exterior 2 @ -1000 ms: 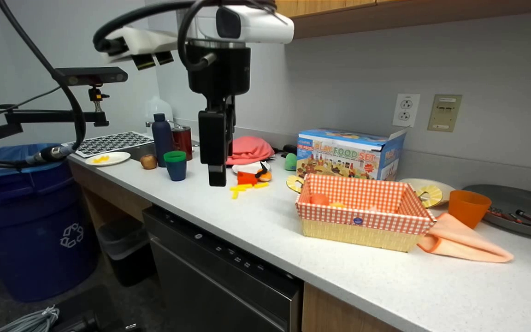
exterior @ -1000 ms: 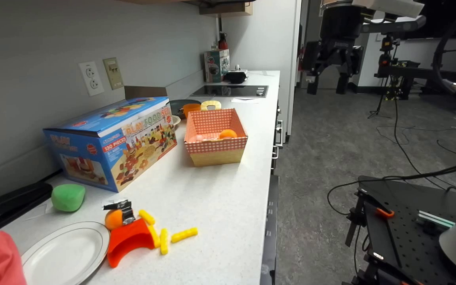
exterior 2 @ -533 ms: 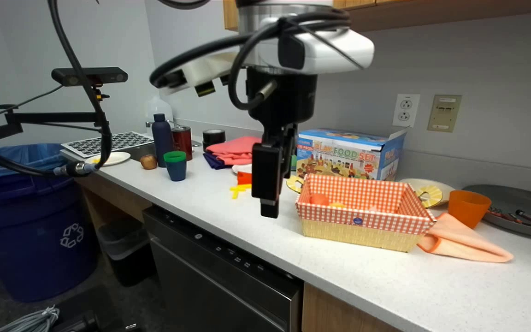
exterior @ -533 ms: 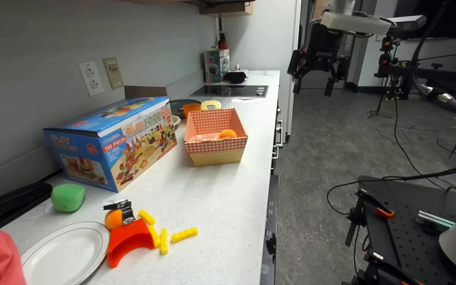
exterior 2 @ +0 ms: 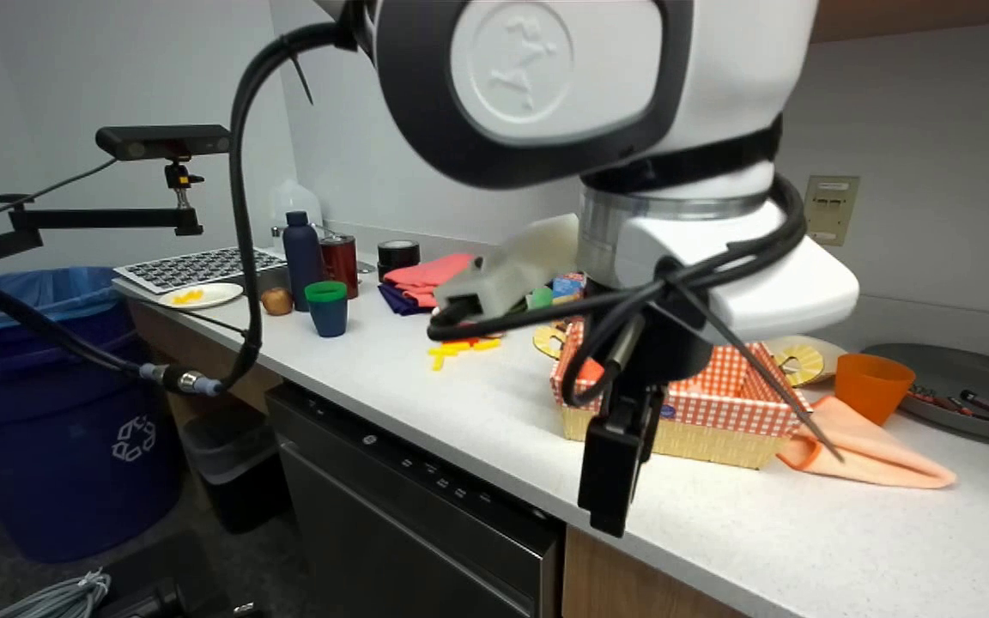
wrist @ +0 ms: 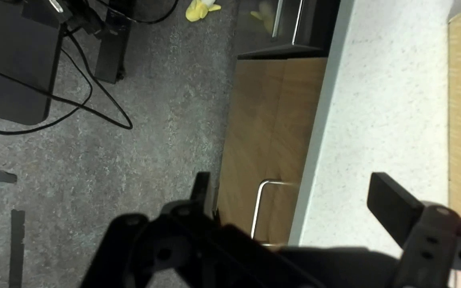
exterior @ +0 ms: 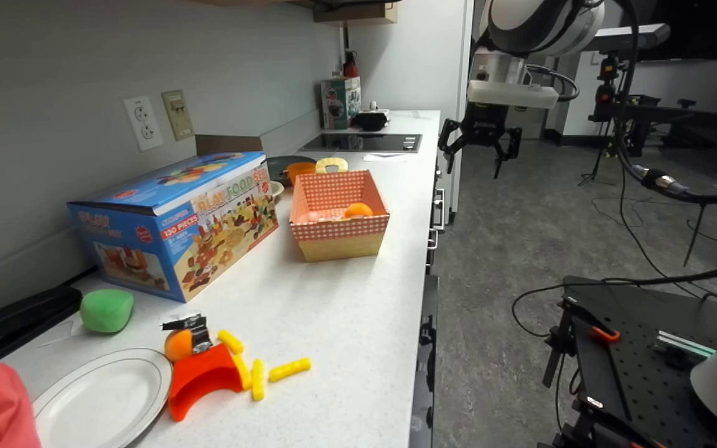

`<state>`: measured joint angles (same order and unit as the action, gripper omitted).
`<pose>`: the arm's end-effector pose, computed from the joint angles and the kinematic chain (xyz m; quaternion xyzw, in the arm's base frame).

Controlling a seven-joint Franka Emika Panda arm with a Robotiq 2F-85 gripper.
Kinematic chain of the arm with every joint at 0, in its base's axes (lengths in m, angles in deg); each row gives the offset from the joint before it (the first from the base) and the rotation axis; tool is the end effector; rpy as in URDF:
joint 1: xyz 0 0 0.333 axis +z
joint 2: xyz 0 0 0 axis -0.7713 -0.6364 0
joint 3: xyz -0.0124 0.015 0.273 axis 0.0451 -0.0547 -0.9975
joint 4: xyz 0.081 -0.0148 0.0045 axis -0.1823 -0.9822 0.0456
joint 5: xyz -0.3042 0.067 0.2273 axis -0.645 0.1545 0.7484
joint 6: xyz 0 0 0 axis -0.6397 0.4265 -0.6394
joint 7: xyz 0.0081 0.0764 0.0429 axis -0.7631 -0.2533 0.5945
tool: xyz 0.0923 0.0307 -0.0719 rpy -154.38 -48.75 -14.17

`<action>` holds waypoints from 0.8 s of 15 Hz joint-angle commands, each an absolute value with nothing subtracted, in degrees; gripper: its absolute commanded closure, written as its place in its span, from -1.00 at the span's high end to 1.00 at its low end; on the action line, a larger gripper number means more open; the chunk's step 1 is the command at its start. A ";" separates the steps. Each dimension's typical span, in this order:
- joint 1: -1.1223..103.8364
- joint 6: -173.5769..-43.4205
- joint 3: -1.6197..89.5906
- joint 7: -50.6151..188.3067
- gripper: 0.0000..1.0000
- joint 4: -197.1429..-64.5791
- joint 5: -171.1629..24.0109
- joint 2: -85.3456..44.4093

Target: Pull the drawer open

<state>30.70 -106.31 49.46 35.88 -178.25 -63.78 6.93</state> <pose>0.4120 -0.2244 0.3289 -0.8116 0.5803 -0.0242 0.0629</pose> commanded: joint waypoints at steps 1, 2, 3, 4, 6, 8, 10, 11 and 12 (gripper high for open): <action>30.57 -109.34 52.10 34.04 1.00 -174.68 -64.08 -0.63; 30.56 -109.79 52.99 33.88 1.00 -174.14 -64.04 -2.25; 30.51 -110.11 53.91 33.75 1.00 -173.59 -64.01 -3.82; 30.53 -110.29 54.76 33.55 1.00 -173.08 -64.03 -5.20; 30.57 -110.34 56.38 33.29 1.00 -172.61 -64.02 -7.18; 30.57 -110.09 57.88 32.97 1.00 -171.96 -63.94 -9.25; 30.56 -109.78 59.12 32.41 1.00 -171.38 -63.35 -10.31; 30.61 -109.87 59.60 31.89 1.00 -171.29 -62.93 -10.11; 31.14 -109.92 59.47 33.51 1.00 -172.86 -63.50 -9.19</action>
